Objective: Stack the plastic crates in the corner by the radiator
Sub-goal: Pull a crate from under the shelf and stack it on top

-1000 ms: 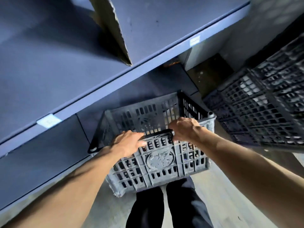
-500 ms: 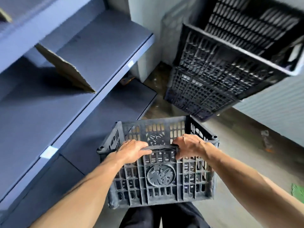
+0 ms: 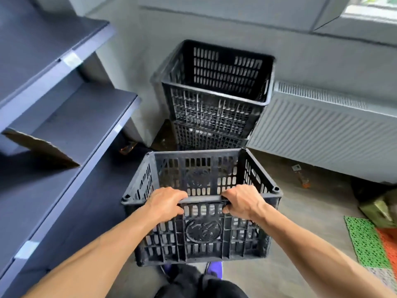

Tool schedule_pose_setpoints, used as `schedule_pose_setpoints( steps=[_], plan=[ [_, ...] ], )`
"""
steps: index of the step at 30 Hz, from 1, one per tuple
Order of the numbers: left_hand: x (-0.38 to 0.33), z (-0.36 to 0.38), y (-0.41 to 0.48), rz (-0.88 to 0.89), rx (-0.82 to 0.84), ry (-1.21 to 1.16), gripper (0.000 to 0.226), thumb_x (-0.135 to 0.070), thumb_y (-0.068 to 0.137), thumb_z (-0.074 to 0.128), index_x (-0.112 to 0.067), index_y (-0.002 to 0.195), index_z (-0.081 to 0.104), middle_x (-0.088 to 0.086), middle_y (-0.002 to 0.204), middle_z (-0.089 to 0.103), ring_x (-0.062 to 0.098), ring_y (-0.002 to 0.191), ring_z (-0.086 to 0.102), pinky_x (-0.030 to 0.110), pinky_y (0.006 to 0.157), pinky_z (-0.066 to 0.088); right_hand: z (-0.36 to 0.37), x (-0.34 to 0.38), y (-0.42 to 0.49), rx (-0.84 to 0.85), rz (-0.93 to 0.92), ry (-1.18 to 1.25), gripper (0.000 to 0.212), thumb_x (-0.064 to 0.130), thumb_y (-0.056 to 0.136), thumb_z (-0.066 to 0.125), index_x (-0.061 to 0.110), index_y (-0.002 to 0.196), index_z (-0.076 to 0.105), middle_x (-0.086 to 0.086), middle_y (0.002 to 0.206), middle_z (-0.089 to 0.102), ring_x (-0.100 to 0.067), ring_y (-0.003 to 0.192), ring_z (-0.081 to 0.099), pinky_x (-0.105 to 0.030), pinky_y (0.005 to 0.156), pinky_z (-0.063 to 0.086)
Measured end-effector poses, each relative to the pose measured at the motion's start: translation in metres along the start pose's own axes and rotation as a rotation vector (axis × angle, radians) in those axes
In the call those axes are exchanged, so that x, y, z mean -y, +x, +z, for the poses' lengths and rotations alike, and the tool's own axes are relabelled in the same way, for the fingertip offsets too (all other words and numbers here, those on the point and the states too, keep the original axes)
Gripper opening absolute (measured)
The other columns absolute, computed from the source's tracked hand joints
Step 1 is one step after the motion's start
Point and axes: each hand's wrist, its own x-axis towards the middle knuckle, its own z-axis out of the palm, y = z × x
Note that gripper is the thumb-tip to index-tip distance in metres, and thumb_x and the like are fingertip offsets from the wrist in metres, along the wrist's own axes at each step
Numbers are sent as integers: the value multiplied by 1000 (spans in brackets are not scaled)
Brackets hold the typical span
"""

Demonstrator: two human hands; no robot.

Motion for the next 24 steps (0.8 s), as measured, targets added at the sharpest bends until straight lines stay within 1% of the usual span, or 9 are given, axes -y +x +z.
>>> schedule_pose_setpoints(
  steps=[2, 4, 5, 7, 9, 12, 17, 21, 24],
  plan=[
    [-13, -24, -2, 15, -66, 30, 23, -39, 87, 68, -21, 95, 57, -8, 79, 58, 19, 77, 54, 36, 67, 45, -25, -9, -16, -65, 16, -19, 30, 38, 89, 64, 17, 110, 62, -3, 95, 73, -26, 86, 69, -31, 68, 51],
    [-25, -50, -8, 27, -122, 70, 24, -41, 86, 68, -22, 95, 56, -6, 83, 62, 22, 81, 59, 37, 66, 46, -52, -16, -31, -138, 34, -33, 30, 41, 86, 66, 18, 107, 63, -5, 96, 73, -28, 89, 69, -32, 68, 50],
    [-30, -62, -11, 27, -141, 85, 24, -43, 86, 67, -23, 94, 55, -5, 84, 63, 23, 83, 61, 38, 67, 48, -64, -19, -36, -173, 42, -42, 29, 41, 85, 66, 18, 104, 64, -5, 96, 74, -29, 90, 69, -32, 67, 48],
    [-41, -88, -19, 42, -191, 104, 21, -43, 86, 66, -27, 90, 52, -9, 77, 58, 22, 83, 62, 40, 72, 52, -89, -24, -50, -239, 59, -58, 27, 41, 83, 68, 20, 99, 64, -5, 95, 74, -30, 89, 69, -32, 67, 48],
    [-50, -114, -30, 65, -246, 120, 20, -42, 87, 65, -30, 89, 50, -12, 70, 51, 21, 81, 61, 41, 74, 53, -114, -26, -64, -302, 62, -86, 28, 41, 82, 69, 20, 99, 64, -5, 94, 74, -30, 88, 69, -32, 67, 50],
    [-60, -148, -51, 72, -332, 130, 18, -42, 86, 67, -30, 94, 56, -12, 72, 54, 19, 81, 61, 38, 73, 51, -146, -23, -84, -384, 60, -104, 31, 44, 83, 70, 19, 99, 64, -4, 93, 74, -28, 88, 69, -30, 66, 47],
    [-65, -194, -80, 45, -459, 109, 17, -40, 84, 70, -33, 90, 57, -13, 64, 51, 19, 77, 60, 38, 74, 50, -187, -11, -104, -535, 61, -159, 34, 49, 82, 71, 20, 98, 63, -3, 89, 74, -27, 84, 70, -33, 69, 54],
    [-63, -215, -89, 68, -586, 129, 18, -38, 84, 72, -29, 90, 58, -13, 60, 51, 18, 72, 58, 36, 72, 48, -211, -3, -111, -614, 89, -181, 35, 50, 83, 69, 20, 98, 63, -4, 87, 73, -29, 83, 70, -31, 62, 46],
    [-60, -235, -93, 95, -681, 154, 18, -37, 84, 72, -28, 91, 58, -14, 61, 50, 17, 72, 58, 38, 76, 52, -229, 0, -114, -680, 102, -201, 35, 51, 84, 68, 20, 100, 63, -2, 87, 74, -27, 83, 70, -30, 62, 45]
  ],
)
